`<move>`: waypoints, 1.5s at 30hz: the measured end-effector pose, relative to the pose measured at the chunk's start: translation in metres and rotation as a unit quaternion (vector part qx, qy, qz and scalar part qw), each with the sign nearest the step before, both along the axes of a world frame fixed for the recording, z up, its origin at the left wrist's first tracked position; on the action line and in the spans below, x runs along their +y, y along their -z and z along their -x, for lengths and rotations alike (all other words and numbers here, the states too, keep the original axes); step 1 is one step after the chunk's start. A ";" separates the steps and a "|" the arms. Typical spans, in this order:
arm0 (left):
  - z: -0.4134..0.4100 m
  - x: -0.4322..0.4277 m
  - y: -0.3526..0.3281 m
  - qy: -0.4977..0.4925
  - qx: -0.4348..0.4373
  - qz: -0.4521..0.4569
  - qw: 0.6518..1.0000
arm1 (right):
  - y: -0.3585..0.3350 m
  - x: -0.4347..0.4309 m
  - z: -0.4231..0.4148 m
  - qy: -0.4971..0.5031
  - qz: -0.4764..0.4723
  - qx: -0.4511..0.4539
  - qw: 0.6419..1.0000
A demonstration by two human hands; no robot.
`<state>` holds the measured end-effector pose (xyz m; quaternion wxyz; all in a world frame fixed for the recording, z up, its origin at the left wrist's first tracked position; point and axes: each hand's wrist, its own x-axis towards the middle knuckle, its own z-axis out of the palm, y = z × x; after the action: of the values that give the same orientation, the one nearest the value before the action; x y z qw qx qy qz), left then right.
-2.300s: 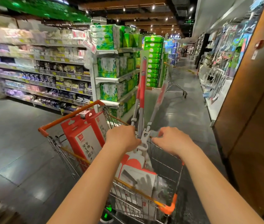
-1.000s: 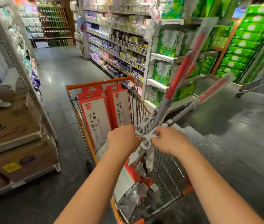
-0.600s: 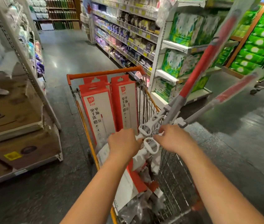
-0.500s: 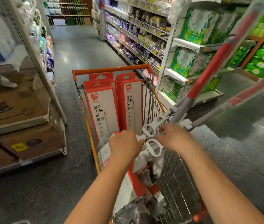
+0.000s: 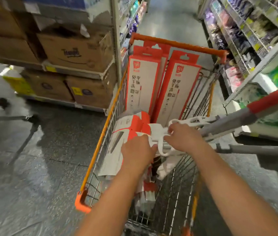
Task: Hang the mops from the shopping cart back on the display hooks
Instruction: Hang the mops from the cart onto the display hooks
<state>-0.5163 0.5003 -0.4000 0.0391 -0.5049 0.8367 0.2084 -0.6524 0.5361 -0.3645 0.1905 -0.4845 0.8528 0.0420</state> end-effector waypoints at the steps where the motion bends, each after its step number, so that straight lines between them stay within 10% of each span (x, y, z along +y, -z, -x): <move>1: -0.002 0.003 0.000 -0.010 -0.003 0.001 1.000 | 0.001 0.001 -0.001 -0.009 -0.003 -0.003 1.000; 23: 0.046 0.036 0.048 -0.275 0.021 -0.076 0.958 | 0.049 -0.048 0.042 -0.253 -0.115 0.036 0.960; 45: 0.102 0.059 0.076 -0.583 0.489 -0.148 0.632 | 0.078 -0.056 0.055 -0.318 -0.105 -0.153 0.930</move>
<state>-0.6181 0.5596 -0.4761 -0.4317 -0.6988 0.2224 0.5252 -0.7074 0.4797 -0.4423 0.3454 -0.7080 0.6051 0.1153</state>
